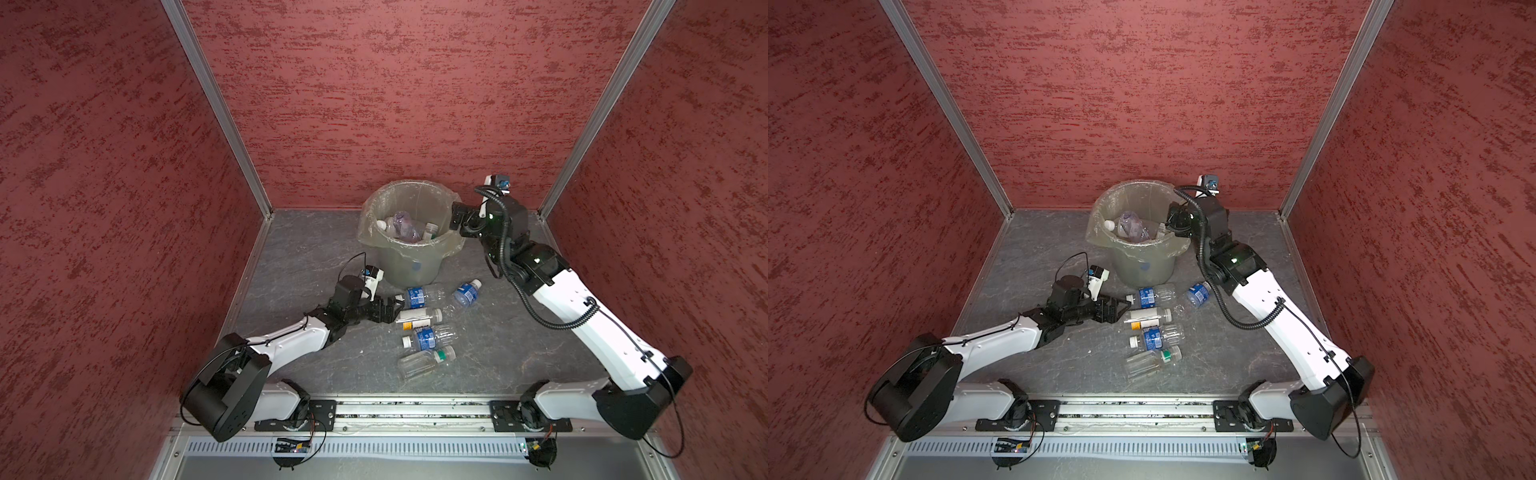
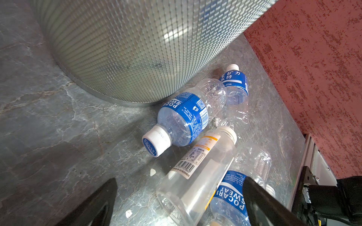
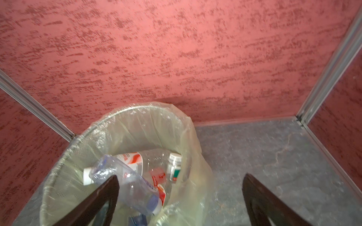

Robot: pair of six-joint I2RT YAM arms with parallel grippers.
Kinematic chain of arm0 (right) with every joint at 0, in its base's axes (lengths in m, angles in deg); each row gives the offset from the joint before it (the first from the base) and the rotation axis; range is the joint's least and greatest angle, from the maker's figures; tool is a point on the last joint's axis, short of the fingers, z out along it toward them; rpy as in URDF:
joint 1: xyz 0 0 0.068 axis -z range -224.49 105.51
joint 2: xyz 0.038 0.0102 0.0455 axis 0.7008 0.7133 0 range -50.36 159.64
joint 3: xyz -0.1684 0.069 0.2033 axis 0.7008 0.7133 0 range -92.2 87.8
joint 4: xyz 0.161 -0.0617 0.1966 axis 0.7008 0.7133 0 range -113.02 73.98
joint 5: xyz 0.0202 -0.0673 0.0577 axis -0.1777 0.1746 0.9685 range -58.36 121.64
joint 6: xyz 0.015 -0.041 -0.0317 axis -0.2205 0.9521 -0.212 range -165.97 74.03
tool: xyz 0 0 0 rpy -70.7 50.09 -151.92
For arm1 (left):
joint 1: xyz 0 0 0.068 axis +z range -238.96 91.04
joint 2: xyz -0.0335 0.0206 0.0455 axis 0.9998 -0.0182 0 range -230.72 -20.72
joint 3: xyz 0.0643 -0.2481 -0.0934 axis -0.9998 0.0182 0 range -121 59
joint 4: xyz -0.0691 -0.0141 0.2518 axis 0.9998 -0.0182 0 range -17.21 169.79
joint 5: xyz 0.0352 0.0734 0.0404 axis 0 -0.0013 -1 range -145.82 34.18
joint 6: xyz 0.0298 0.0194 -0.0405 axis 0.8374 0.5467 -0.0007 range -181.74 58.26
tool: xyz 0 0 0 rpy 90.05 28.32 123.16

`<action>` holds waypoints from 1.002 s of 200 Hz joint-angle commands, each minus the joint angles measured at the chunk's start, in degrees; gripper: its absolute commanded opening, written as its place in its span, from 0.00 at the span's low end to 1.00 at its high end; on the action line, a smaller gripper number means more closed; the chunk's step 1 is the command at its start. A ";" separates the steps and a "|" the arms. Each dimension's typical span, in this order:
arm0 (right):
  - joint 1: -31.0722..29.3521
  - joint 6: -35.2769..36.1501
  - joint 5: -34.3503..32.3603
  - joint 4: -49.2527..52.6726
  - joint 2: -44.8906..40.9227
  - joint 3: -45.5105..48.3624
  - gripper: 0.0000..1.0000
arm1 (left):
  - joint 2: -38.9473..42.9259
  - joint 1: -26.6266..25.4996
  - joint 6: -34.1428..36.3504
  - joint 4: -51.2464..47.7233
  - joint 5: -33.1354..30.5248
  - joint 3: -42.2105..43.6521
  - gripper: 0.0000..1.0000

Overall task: Throw the plastic bottles in the bin
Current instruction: 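Open the right gripper to drop the crushed bottle into the bin, then draw the right gripper back while the left gripper reaches toward the green-cap bottle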

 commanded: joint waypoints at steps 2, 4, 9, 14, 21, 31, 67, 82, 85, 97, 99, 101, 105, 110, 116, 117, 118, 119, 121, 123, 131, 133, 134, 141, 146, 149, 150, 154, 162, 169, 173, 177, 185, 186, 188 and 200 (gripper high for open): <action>0.74 -3.55 -0.71 -0.62 -2.93 4.88 0.99 | 0.64 -0.34 1.20 -0.14 -0.71 -1.21 1.00; 0.81 -3.82 -0.80 -0.85 -3.42 5.84 0.99 | 0.59 -0.38 1.19 -0.17 -0.72 -1.19 1.00; 0.83 -4.08 -0.89 -1.09 -4.06 7.01 0.99 | 0.66 -0.41 1.18 -0.14 -0.61 -1.19 1.00; 0.91 -4.64 -0.73 -1.61 -5.06 8.76 0.99 | 0.66 -0.47 1.18 -0.04 -0.55 -1.18 1.00; 1.01 -5.24 -0.55 -1.92 -6.16 10.65 0.99 | 0.67 -0.66 1.18 -0.08 -0.49 -1.19 1.00; 1.38 -6.77 -0.65 -1.72 -7.30 12.82 0.99 | 0.75 -1.01 1.28 -0.20 -0.64 -1.20 1.00; 3.24 -14.58 1.36 -4.48 -12.74 22.17 0.99 | 1.08 -1.83 1.86 -0.62 -1.46 -1.38 1.00; 3.52 -15.75 1.84 -5.13 -14.30 25.25 0.99 | 1.42 -2.06 2.00 -0.66 -1.77 -1.34 1.00; 3.60 -15.91 1.81 -5.07 -14.40 25.66 0.99 | 1.56 -2.17 2.14 -0.72 -1.85 -1.26 1.00; 3.64 -16.69 1.12 -2.85 -13.65 26.16 0.99 | 2.08 -2.53 2.53 -1.12 -2.36 -1.16 1.00; 3.64 -16.75 1.04 -2.48 -13.46 26.10 0.99 | 2.18 -2.64 2.62 -1.30 -2.50 -1.13 1.00; 3.64 -16.76 1.02 -1.99 -13.22 26.09 0.99 | 2.28 -2.76 2.68 -1.39 -2.64 -1.17 1.00; 3.69 -16.79 1.02 -1.01 -12.69 25.98 0.99 | 2.53 -2.96 2.92 -1.72 -2.97 -1.18 0.99; 3.73 -16.94 1.02 -0.06 -12.11 25.95 0.99 | 2.90 -3.40 3.25 -2.07 -3.51 -1.12 1.00; 3.77 -17.03 1.22 0.71 -11.61 26.19 0.99 | 3.39 -3.86 3.67 -2.53 -4.20 -1.04 1.00; 3.75 -17.07 1.25 0.79 -11.56 26.22 0.99 | 3.48 -3.90 3.75 -2.60 -4.27 -0.98 1.00; 3.74 -17.05 1.35 0.83 -11.54 26.33 0.99 | 3.57 -4.01 3.78 -2.68 -4.43 -0.99 1.00; 3.74 -17.04 1.40 0.89 -11.53 26.42 0.99 | 3.65 -4.06 3.84 -2.77 -4.60 -1.00 1.00; 3.73 -17.10 1.51 0.94 -11.52 26.65 0.99 | 3.83 -4.24 3.96 -3.01 -4.80 -0.96 1.00; 3.73 -17.16 1.67 0.95 -11.52 26.90 0.99 | 4.00 -4.45 4.07 -3.18 -5.04 -0.93 1.00; 3.75 -17.12 2.25 0.89 -11.71 27.98 0.99 | 4.75 -5.15 4.42 -4.03 -6.02 -0.80 1.00; 3.76 -17.12 2.36 0.83 -11.81 28.25 0.98 | 4.96 -5.39 4.52 -4.29 -6.29 -0.83 1.00; 3.74 -17.12 2.43 0.80 -11.84 28.40 0.98 | 5.05 -5.45 4.56 -4.45 -6.37 -0.74 1.00; 3.74 -17.12 2.85 0.62 -12.19 29.37 0.98 | 5.74 -6.33 4.86 -5.41 -7.34 -0.80 1.00; 3.78 -17.05 3.15 0.57 -12.35 30.06 0.98 | 6.35 -6.99 5.08 -6.29 -8.13 -0.87 1.00; 3.74 -16.92 3.33 0.52 -12.47 30.30 0.98 | 6.72 -7.47 5.21 -6.87 -8.60 -1.02 1.00; 3.73 -16.84 3.36 0.52 -12.48 30.39 0.98 | 6.85 -7.55 5.30 -7.06 -8.75 -1.10 1.00; 3.74 -16.73 3.53 0.52 -12.57 30.83 0.98 | 7.40 -8.22 5.54 -7.78 -9.37 -1.25 1.00; 3.80 -16.47 3.79 0.69 -12.64 31.59 0.98 | 8.45 -9.52 6.01 -9.09 -10.45 -1.57 1.00; 3.87 -16.20 4.11 0.82 -12.59 32.08 0.98 | 9.40 -10.72 6.47 -10.24 -11.38 -1.96 1.00; 3.87 -15.96 4.37 0.86 -12.66 32.49 0.98 | 9.82 -11.37 6.70 -10.95 -11.82 -2.14 1.00; 3.85 -15.65 4.77 0.81 -12.66 32.84 0.98 | 10.24 -12.11 7.00 -11.60 -12.24 -2.33 1.00; 3.82 -15.15 5.53 0.69 -12.72 33.61 0.98 | 10.75 -13.55 7.62 -13.12 -13.05 -3.05 1.00; 3.82 -15.08 5.60 0.69 -12.74 33.71 0.98 | 10.81 -13.76 7.70 -13.35 -13.17 -3.17 1.00; 3.84 -15.07 5.66 0.69 -12.75 33.88 0.98 | 10.91 -13.98 7.87 -13.74 -13.40 -3.35 1.00; 3.89 -14.84 6.22 0.72 -12.97 35.00 0.98 | 11.12 -16.37 8.73 -16.43 -15.14 -4.56 1.00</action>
